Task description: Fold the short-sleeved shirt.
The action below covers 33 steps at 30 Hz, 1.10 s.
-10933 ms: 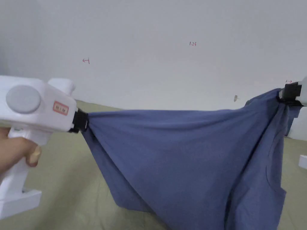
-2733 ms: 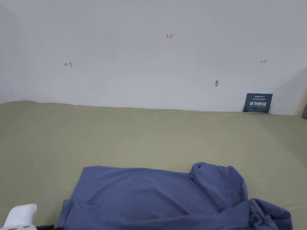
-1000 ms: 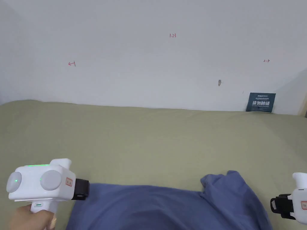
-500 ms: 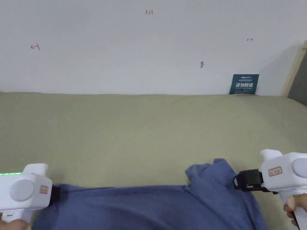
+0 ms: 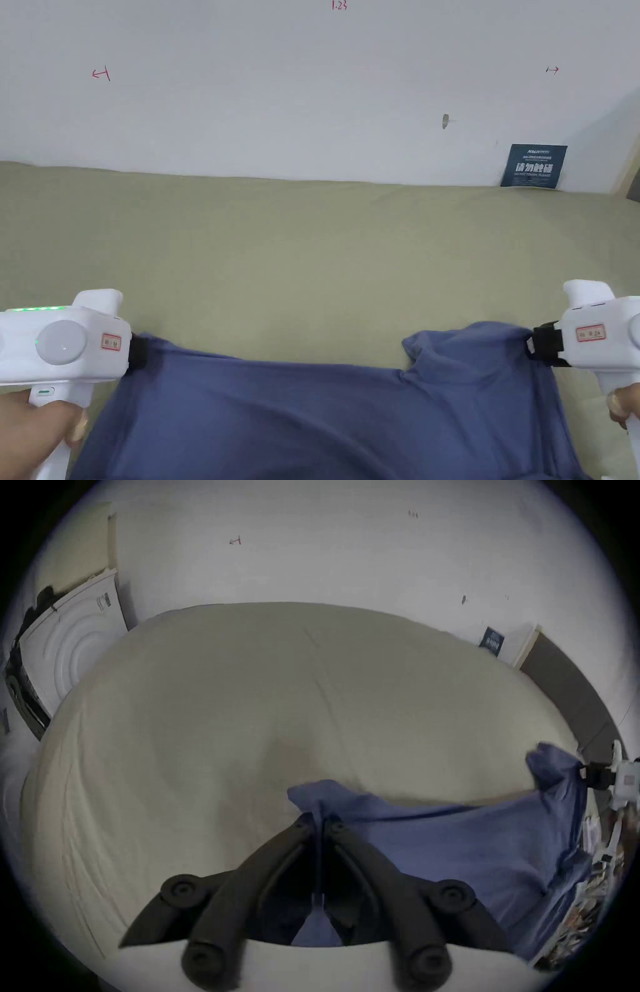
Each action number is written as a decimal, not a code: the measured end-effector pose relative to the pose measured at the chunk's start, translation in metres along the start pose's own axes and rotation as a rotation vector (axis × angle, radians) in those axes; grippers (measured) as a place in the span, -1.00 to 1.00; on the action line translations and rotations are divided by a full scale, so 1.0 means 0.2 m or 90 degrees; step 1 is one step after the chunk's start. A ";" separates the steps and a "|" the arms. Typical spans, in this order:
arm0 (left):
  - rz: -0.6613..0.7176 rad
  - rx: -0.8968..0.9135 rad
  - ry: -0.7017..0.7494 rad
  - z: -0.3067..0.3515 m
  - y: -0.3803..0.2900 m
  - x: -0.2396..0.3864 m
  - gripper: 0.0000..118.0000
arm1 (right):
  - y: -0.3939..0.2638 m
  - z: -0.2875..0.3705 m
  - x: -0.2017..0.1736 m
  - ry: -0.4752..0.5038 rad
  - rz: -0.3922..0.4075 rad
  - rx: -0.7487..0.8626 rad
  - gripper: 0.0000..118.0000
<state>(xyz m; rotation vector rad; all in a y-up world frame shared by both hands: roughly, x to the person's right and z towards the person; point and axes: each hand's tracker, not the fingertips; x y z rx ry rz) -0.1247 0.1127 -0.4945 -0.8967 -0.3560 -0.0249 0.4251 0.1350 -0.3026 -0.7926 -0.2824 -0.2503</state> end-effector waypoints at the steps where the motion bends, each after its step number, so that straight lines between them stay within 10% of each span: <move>1: -0.002 0.016 -0.006 0.04 0.00 0.00 -0.91 | 0.01 0.03 0.02 0.010 -0.017 0.012 -1.00; 24: 0.038 0.046 -0.094 0.84 -0.67 -0.25 -0.91 | -0.61 0.90 0.10 0.042 0.019 0.014 -1.00; 33: 0.079 -0.053 -0.069 0.74 -1.07 -0.33 -0.91 | -1.11 0.74 0.31 0.015 -0.080 -0.095 -1.00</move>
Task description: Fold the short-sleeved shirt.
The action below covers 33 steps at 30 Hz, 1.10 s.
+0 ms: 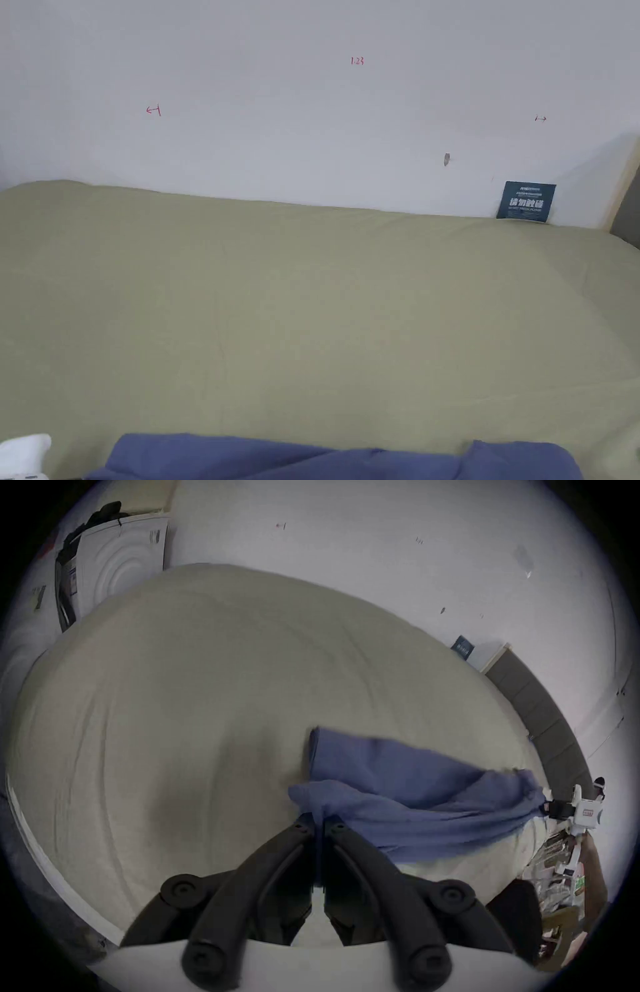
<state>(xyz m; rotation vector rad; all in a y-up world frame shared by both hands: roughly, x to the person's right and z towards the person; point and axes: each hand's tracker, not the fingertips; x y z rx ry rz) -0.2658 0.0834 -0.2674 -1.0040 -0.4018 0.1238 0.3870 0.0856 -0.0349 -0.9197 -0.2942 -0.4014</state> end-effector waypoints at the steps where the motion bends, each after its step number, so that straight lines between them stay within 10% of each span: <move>1: 0.006 -0.007 0.004 -0.02 -0.02 0.00 -0.91 | -0.02 -0.04 0.02 -0.005 -0.005 -0.007 -1.00; 7: 0.013 0.026 0.022 -0.02 -0.02 0.05 -0.84 | -0.04 -0.15 -0.04 -0.043 0.017 -0.001 -1.00; 8: 0.011 0.029 0.029 -0.01 -0.02 0.06 -0.56 | -0.02 -0.14 -0.05 -0.041 0.019 -0.003 -0.87; 11: 0.043 0.014 0.037 0.10 0.01 0.07 0.56 | 0.01 -0.04 -0.08 -0.082 0.029 -0.055 0.62; 12: 0.062 0.031 0.016 0.15 0.01 0.07 0.56 | 0.01 0.01 -0.09 -0.079 0.036 -0.039 0.68; 19: 0.027 0.122 -0.015 0.34 0.07 0.20 0.32 | 0.09 0.23 -0.33 -0.078 0.050 0.039 0.37; 22: 0.002 0.109 -0.002 0.32 0.08 0.26 -0.89 | 0.10 0.23 -0.45 -0.034 0.077 0.042 -0.99; 33: -0.027 0.073 -0.060 0.22 0.14 0.14 -1.00 | -0.01 0.13 -0.70 -0.022 0.125 0.072 -1.00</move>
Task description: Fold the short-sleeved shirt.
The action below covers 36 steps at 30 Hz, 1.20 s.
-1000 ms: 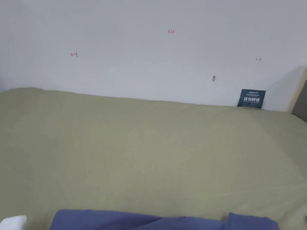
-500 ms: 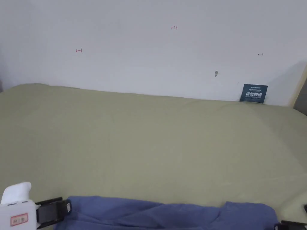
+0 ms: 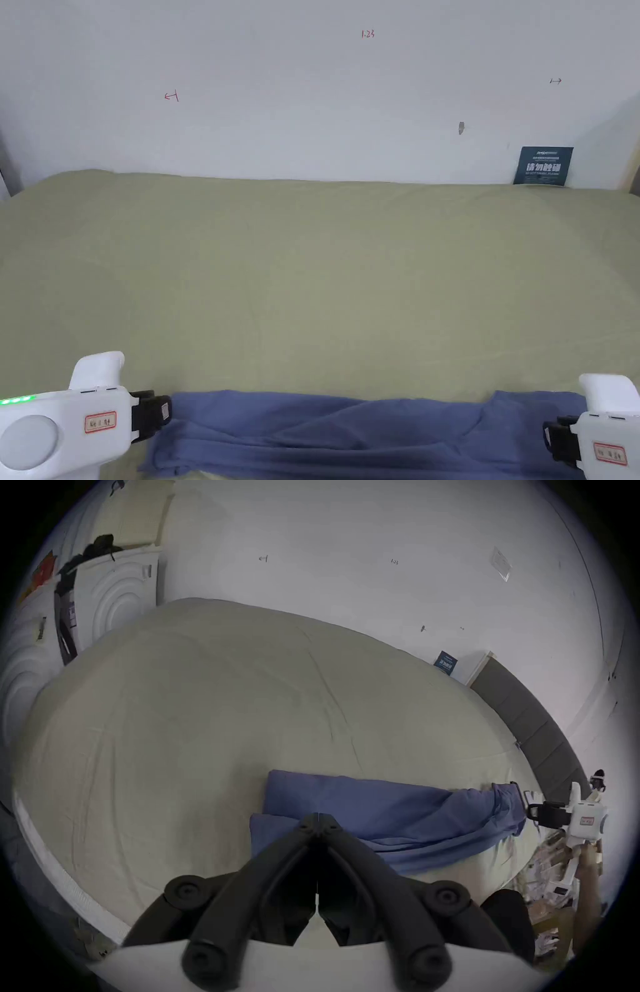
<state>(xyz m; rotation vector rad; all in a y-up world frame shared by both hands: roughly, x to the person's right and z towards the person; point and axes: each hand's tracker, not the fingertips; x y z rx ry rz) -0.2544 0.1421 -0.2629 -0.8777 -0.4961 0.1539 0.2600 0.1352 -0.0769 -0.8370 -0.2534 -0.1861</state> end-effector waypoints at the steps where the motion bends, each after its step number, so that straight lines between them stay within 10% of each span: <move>1: 0.012 -0.004 -0.031 -0.02 0.03 -0.04 -0.98 | 0.00 -0.01 0.00 0.004 0.002 -0.002 -1.00; 4: 0.085 -0.041 -0.063 -0.09 0.11 -0.17 -0.86 | -0.01 -0.02 -0.01 0.007 0.009 0.000 -1.00; 11: 0.168 -0.160 -0.190 -0.20 0.16 -0.38 0.66 | -0.03 -0.04 0.00 -0.003 0.025 0.008 -1.00; 13: 0.194 -0.215 -0.223 -0.27 0.12 -0.42 0.77 | -0.02 -0.04 0.01 0.017 0.003 0.016 -1.00; 19: 0.277 -0.135 -0.266 -0.28 0.00 -0.43 0.73 | -0.04 -0.04 0.01 0.032 -0.005 0.011 -1.00; 21: 0.352 -0.141 -0.334 -0.30 -0.04 -0.47 0.29 | -0.04 -0.05 0.01 0.040 -0.011 0.003 -1.00; 23: 0.339 -0.157 -0.296 -0.36 -0.07 -0.43 -0.73 | -0.05 -0.06 0.00 0.046 -0.015 -0.002 -1.00; 28: 0.363 -0.099 -0.257 -0.33 -0.11 -0.36 -0.76 | -0.07 -0.05 0.01 0.047 -0.022 0.001 -1.00; 36: 0.146 -0.007 -0.334 -0.06 0.10 0.11 -0.77 | -0.07 -0.07 0.05 0.044 -0.053 0.002 -1.00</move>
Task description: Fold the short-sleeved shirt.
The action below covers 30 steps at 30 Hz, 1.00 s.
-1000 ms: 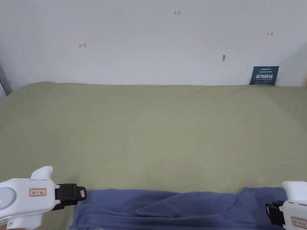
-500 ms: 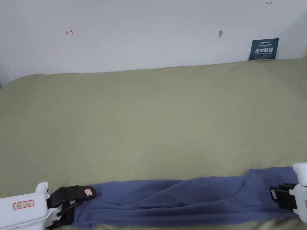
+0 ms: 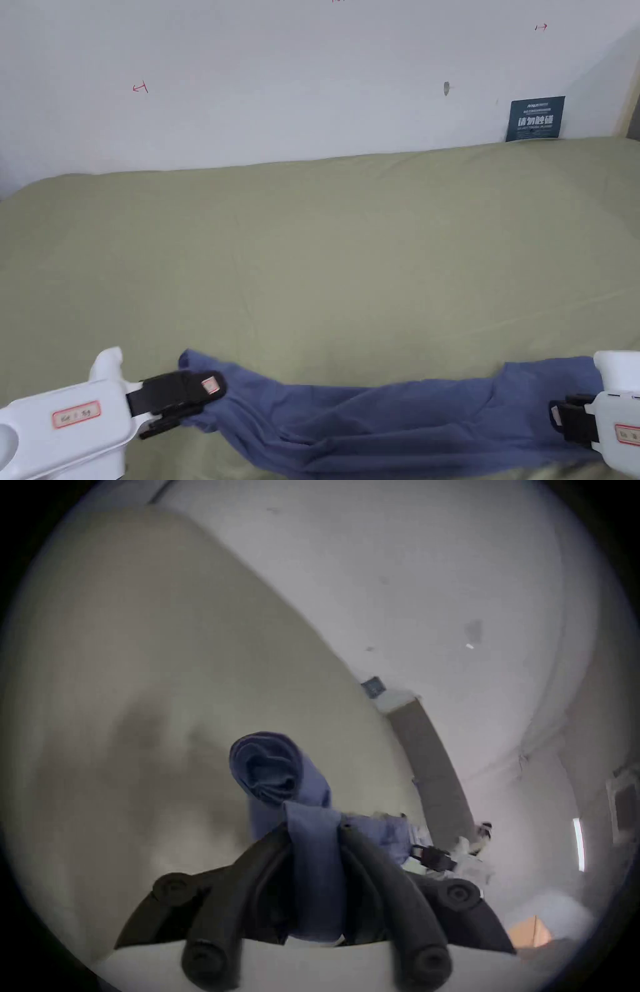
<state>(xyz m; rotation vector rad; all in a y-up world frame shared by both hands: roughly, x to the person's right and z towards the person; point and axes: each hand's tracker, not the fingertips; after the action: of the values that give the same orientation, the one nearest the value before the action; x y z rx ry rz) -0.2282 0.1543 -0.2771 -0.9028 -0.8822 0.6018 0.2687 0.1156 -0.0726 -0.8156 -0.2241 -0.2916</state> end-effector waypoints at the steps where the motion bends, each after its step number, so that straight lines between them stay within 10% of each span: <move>1: -0.024 -0.007 -0.018 -0.04 0.00 0.08 -0.77 | 0.00 0.00 0.01 0.003 -0.006 0.003 -1.00; 11: -0.003 -0.137 -0.084 -0.66 -0.15 0.27 -0.71 | 0.00 0.02 0.03 -0.008 -0.011 0.015 -1.00; 14: 0.051 -0.189 -0.103 -0.76 -0.19 0.23 0.64 | -0.01 0.02 0.04 -0.002 -0.015 0.009 -1.00; 15: 0.047 -0.177 -0.111 -0.75 -0.21 0.25 0.74 | -0.01 0.01 0.04 0.002 -0.015 0.002 -1.00; 20: 0.097 -0.081 -0.164 -0.65 -0.19 0.16 0.48 | -0.01 -0.01 0.04 0.008 -0.022 -0.013 -1.00; 23: 0.122 -0.067 -0.151 -0.65 -0.20 0.10 -0.74 | -0.01 0.00 0.04 0.011 -0.027 -0.005 -1.00; 30: 0.110 -0.203 -0.116 -1.00 -0.42 0.13 -0.83 | 0.00 0.00 0.05 0.008 -0.029 0.005 -1.00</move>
<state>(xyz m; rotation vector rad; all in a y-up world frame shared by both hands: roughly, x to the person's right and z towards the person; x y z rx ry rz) -0.0369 0.0501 -0.2605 -1.2354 -1.0917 0.7127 0.2781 0.1142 -0.0690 -0.8017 -0.2316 -0.3386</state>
